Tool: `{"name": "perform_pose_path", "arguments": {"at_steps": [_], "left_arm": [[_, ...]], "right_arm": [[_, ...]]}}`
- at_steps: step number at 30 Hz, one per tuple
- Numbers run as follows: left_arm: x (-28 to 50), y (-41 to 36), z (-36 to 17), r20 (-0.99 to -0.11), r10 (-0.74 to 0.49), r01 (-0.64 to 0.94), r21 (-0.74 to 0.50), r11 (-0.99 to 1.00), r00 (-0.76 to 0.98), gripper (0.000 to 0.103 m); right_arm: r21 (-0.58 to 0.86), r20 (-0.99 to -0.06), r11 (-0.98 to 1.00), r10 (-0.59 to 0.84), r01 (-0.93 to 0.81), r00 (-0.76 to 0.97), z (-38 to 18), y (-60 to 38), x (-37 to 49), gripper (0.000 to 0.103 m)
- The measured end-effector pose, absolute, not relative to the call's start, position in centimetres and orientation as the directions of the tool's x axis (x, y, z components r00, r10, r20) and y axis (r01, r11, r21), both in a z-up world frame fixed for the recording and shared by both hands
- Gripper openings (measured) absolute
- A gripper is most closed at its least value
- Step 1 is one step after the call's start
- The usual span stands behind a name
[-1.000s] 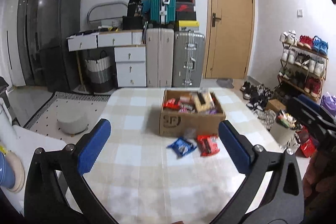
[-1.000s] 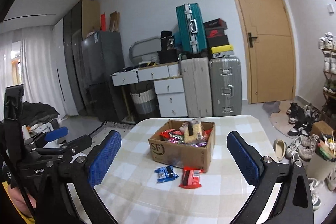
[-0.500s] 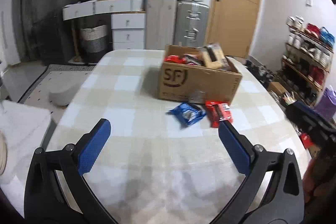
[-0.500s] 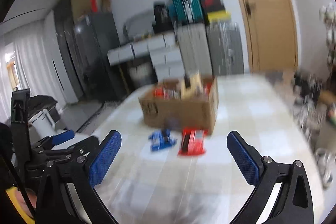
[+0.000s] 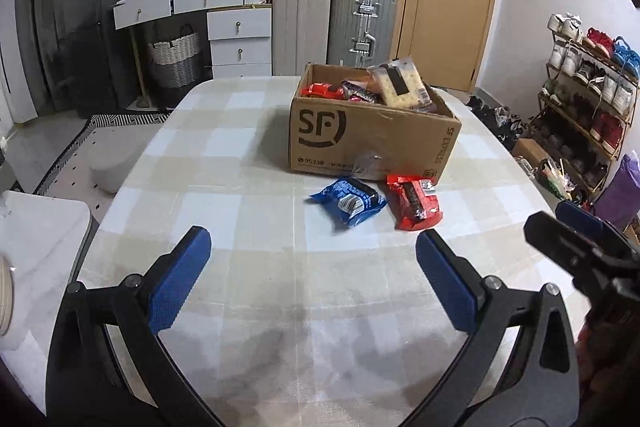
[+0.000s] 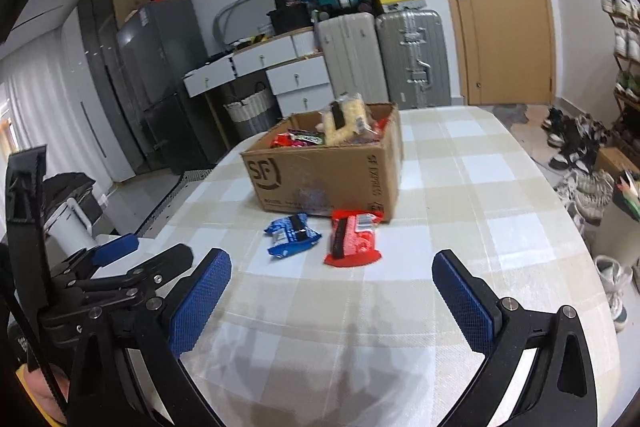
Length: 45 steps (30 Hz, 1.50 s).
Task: Organize snacks
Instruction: 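Withdraw both open tools from the box toward the remaining snacks, then lower the left tool onto the blue biscuit pack and close on it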
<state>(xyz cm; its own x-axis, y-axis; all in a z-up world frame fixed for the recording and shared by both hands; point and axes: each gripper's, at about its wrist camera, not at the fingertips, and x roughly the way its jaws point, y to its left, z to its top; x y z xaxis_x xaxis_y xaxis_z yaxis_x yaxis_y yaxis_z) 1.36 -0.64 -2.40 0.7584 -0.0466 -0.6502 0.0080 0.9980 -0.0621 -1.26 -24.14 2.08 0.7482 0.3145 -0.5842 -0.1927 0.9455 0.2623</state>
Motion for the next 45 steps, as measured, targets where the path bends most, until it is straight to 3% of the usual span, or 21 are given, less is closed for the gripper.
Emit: {"name": "perform_pose_path", "arguments": {"at_steps": [5, 9, 14, 24, 33, 43, 45], "left_arm": [[2.4, -0.4, -3.4, -0.687, -0.084, -0.005, -0.126, 0.992, 0.722, 0.102], [4.2, -0.8, -4.3, -0.717, -0.081, -0.002, -0.114, 0.993, 0.693, 0.102], [6.7, -1.1, -5.6, -0.75, -0.086, 0.002, -0.112, 0.994, 0.656, 0.102], [13.8, -1.3, -9.7, -0.852, -0.111, -0.111, -0.193, 0.975, 0.511, 0.102], [18.0, -4.5, -11.2, -0.87, -0.067, -0.086, -0.125, 0.988, 0.489, 0.102], [20.5, -3.9, -12.7, -0.874, -0.082, -0.128, -0.162, 0.978, 0.479, 0.101], [20.6, -3.3, -12.9, -0.876, -0.093, -0.123, -0.17, 0.978, 0.473, 0.093]], "right_arm": [[0.321, -0.577, 0.926, 0.359, -0.2, 0.734, 1.9, -24.7, -1.0, 0.102], [0.28, -0.595, 0.94, 0.329, -0.194, 0.733, 1.7, -24.3, -0.9, 0.102], [0.357, -0.553, 0.903, 0.412, -0.241, 0.724, 2.3, -25.0, -0.7, 0.102], [0.233, -0.507, 0.945, 0.318, -0.227, 0.802, 5.9, -24.4, 3.0, 0.102], [0.263, -0.599, 0.936, 0.348, -0.234, 0.721, 1.7, -24.7, 5.7, 0.102], [0.313, -0.582, 0.922, 0.375, -0.227, 0.721, 1.7, -25.8, 5.2, 0.102], [0.312, -0.568, 0.924, 0.369, -0.222, 0.736, 2.0, -26.3, 4.8, 0.102]]}}
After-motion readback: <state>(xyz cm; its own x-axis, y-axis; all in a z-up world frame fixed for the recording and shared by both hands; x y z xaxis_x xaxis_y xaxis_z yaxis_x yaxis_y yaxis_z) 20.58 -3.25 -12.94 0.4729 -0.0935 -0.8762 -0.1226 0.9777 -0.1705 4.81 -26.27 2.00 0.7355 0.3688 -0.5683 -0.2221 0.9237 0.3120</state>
